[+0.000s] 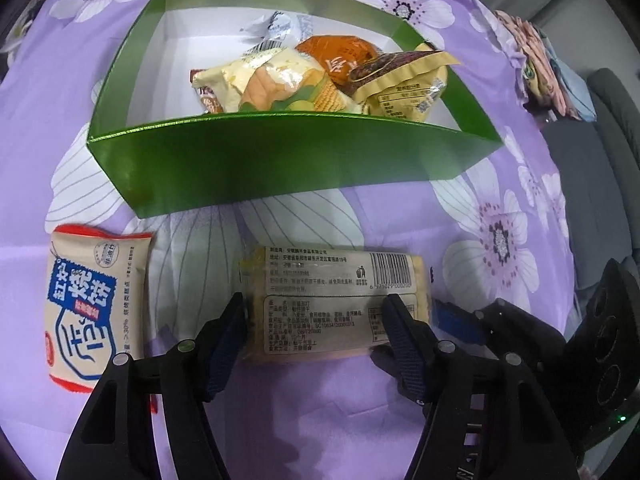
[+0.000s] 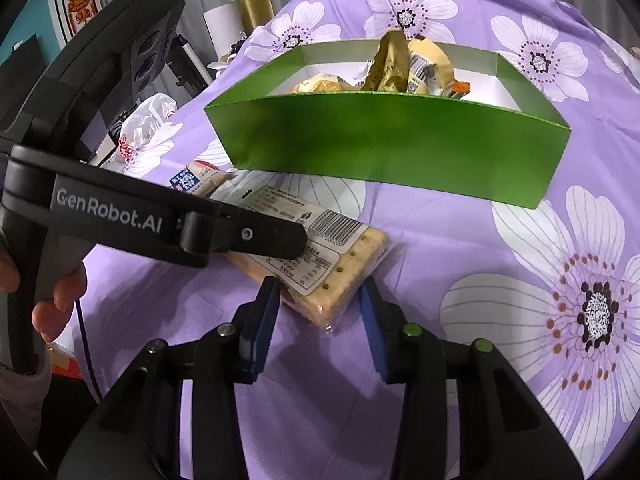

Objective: Organize snacks
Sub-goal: 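Reach the right tool to the clear cracker packet and grasp it, then carry the cracker packet into the green box and release it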

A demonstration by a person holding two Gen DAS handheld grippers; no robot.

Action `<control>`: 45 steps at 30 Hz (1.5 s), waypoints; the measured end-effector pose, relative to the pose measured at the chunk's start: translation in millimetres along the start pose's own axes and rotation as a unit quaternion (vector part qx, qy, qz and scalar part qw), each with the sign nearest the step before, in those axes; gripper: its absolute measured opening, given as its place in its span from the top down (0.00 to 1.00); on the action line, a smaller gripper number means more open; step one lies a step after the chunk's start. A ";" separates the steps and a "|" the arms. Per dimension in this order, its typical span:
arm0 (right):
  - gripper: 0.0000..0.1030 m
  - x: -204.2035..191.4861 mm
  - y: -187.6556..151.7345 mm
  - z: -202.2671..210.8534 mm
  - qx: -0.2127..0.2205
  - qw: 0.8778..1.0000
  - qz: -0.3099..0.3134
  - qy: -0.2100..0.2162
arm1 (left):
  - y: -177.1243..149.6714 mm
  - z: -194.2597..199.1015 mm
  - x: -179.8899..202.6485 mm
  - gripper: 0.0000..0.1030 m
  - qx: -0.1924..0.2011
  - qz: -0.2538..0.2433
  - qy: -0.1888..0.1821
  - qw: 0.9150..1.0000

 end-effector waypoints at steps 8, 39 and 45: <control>0.60 -6.4 13.8 30.5 0.043 0.999 0.009 -0.006 | 10.0 38.6 14.8 0.34 0.056 -0.019 -0.017 0.998; 0.60 -24.1 140.5 29.8 0.087 0.987 0.136 -0.010 | 87.1 77.7 -34.9 0.34 0.194 0.108 -0.054 0.974; 0.57 -17.0 151.7 12.2 0.071 0.987 0.140 -0.014 | 96.8 61.9 -41.8 0.34 0.187 0.124 -0.056 0.973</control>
Point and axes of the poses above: each gripper's, at about its wrist camera, not at the fingertips, and z roughly against the way its jaws point, x to its right, y to its top, the point moved 5 cm from there along -z, roughly the way its jaws point, and after that the axes turned 7 degrees about -z, right-handed, at the moved point
